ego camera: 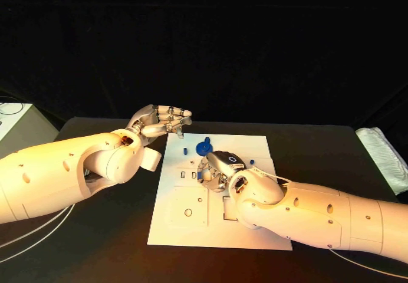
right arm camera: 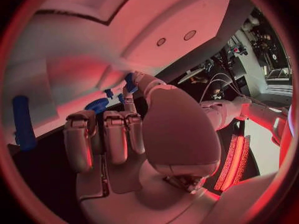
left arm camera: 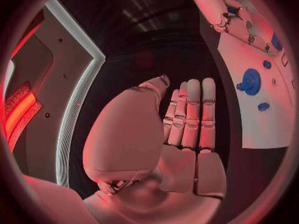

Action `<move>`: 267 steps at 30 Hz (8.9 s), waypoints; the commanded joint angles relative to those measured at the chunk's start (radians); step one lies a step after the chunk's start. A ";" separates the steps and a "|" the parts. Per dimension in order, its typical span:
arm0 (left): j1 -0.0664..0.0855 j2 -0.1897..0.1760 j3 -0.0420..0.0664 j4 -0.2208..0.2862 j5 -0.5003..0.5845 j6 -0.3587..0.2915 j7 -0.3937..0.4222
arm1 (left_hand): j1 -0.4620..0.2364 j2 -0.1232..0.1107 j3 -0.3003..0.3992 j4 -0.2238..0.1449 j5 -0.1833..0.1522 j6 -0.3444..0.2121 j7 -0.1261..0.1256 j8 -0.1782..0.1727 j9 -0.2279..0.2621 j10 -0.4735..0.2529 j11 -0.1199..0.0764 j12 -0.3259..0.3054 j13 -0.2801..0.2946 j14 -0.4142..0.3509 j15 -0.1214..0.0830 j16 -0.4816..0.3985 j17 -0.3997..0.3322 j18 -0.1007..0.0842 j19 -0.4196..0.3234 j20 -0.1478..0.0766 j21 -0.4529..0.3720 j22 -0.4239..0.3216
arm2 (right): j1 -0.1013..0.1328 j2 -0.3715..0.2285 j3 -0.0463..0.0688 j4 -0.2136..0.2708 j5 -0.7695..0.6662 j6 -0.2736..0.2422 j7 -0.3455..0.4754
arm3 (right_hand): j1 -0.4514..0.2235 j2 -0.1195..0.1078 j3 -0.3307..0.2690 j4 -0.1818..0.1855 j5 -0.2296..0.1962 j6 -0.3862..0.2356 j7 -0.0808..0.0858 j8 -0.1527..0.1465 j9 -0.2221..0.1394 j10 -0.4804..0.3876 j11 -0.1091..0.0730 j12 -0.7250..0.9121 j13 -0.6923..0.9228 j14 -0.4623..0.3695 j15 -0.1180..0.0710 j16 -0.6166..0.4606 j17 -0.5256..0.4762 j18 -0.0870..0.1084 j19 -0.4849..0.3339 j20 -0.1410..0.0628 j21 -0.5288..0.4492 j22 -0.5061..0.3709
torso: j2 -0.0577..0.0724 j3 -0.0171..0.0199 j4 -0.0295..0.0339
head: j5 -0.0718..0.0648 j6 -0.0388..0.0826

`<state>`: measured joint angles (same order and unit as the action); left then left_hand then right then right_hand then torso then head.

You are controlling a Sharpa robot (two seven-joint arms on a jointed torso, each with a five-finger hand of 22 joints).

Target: Assemble the parts on the task board

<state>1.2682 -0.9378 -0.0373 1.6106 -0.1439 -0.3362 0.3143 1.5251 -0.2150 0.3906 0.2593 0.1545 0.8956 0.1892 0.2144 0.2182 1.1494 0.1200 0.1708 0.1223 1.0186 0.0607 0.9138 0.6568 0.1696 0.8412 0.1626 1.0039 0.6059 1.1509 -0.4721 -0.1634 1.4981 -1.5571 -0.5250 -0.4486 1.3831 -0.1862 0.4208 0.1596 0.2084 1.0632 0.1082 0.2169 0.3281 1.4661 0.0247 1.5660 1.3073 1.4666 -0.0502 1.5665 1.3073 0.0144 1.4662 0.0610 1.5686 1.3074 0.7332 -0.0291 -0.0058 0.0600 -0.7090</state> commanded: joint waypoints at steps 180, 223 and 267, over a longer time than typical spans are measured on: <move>0.045 0.253 -0.052 -0.211 -0.721 0.457 -0.834 | -0.337 0.006 0.543 -0.164 0.038 -0.051 -0.118 0.537 0.600 0.012 -0.121 0.921 0.658 0.515 -0.113 0.623 0.825 -0.069 0.390 -0.100 0.385 0.508 | 0.214 -0.449 0.020 0.144 0.599 0.061 0.285 | 0.061 -0.026 -0.239 0.105 0.010 -0.123 0.045 -0.024 -0.038 0.022 0.046 -0.093 0.184 0.099 0.049 -0.004 0.247 -0.014 0.105 0.041 0.002 0.263 | -0.040 0.0173 -0.0051 | 0.002 -0.043; 0.041 0.274 -0.103 -0.201 -1.006 0.397 -0.853 | -0.452 -0.039 0.599 -0.256 0.273 0.021 -0.152 0.553 0.644 0.108 -0.155 0.951 0.695 0.551 -0.148 0.655 0.909 -0.090 0.477 -0.134 0.430 0.604 | 0.213 -0.442 0.020 0.122 0.719 -0.008 0.351 | 0.061 -0.031 -0.224 0.126 0.058 -0.170 0.048 0.000 -0.040 -0.262 0.046 -0.485 -0.143 0.013 0.046 -0.167 0.017 0.061 -0.052 0.039 -0.316 0.049 | -0.038 0.0157 -0.0084 | 0.026 -0.069; 0.039 0.269 -0.114 -0.187 -0.986 0.454 -0.856 | -0.455 -0.037 0.603 -0.258 0.279 0.022 -0.153 0.552 0.645 0.105 -0.156 0.946 0.686 0.552 -0.149 0.656 0.912 -0.090 0.480 -0.135 0.431 0.607 | 0.213 -0.443 0.019 0.103 0.820 -0.076 0.363 | 0.035 -0.075 -0.092 0.118 0.081 -0.233 0.075 0.083 -0.044 -0.389 0.079 -1.164 -0.935 -0.188 0.081 -1.229 -0.646 0.168 -0.206 0.069 -1.399 -0.853 | -0.038 0.0167 -0.0076 | 0.027 -0.078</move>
<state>1.3089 -0.6700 -0.1501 1.4215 -1.1422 0.0908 -0.5396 1.0704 -0.2608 0.7729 0.2245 0.4298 0.9112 0.0385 0.7605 0.8622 1.2528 -0.0336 1.1219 0.8094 1.4669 -0.0839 1.5638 1.3080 0.0915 1.3151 0.0286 1.4300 1.2135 1.3646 -0.9159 -0.1443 1.6012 -0.7389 -0.6093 -0.0986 1.4175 -0.2542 0.3247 0.2787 0.2847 0.8388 0.1822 0.2945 0.2858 1.0768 0.0965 0.4079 0.3742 1.2805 0.0248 0.3443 0.6625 0.1779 1.2542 0.1268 0.1740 0.4564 0.6949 -0.0127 -0.0129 0.0863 -0.7880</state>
